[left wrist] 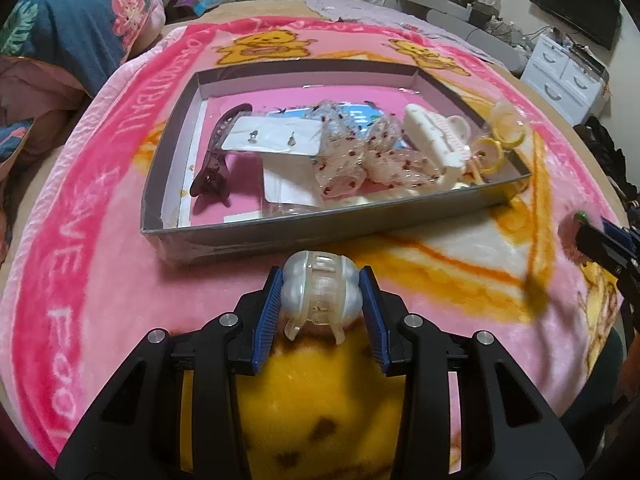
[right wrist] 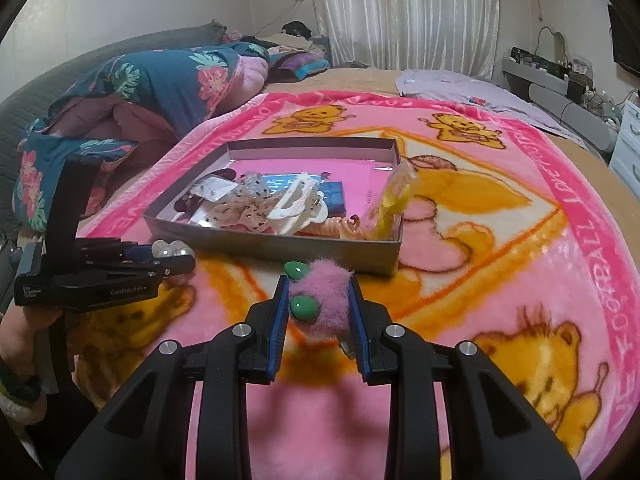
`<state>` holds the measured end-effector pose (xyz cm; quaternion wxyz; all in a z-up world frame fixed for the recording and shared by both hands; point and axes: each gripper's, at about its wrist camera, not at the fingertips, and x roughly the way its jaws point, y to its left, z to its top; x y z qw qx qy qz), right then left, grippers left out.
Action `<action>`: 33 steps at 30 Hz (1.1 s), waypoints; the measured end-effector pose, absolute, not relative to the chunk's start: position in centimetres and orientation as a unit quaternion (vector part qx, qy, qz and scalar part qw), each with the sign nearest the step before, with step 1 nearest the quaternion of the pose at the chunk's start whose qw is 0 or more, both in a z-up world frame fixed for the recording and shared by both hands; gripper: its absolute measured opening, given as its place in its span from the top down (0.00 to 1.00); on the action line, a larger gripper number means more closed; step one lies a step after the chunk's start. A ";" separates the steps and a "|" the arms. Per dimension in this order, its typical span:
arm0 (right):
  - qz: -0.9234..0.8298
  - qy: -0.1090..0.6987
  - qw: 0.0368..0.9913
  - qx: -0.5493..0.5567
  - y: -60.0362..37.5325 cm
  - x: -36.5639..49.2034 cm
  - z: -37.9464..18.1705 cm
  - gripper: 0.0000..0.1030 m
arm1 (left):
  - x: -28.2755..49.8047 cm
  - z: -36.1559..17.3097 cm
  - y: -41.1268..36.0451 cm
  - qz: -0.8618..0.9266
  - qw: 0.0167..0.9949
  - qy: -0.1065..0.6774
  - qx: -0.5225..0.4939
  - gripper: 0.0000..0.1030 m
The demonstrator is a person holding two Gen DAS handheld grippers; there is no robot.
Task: Organize jewelry
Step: 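Grasp the pearly clear claw clip with the left tool while the right tool grasps the pink pom-pom tie, then carry the pearly clip and pom-pom tie into the box and open both tools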
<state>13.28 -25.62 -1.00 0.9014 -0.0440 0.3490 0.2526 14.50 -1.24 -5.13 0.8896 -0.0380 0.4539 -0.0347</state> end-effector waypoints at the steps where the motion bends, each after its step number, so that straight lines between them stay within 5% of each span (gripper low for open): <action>1: 0.255 0.348 0.901 -0.043 -25.6 13.0 -0.9 0.74 | 14.3 -4.9 -1.3 -0.037 0.890 0.452 -0.038 0.70; 33: 0.310 0.311 0.895 -0.072 -20.2 9.9 3.0 0.74 | 9.1 1.6 3.6 -0.022 0.920 0.380 -0.090 0.70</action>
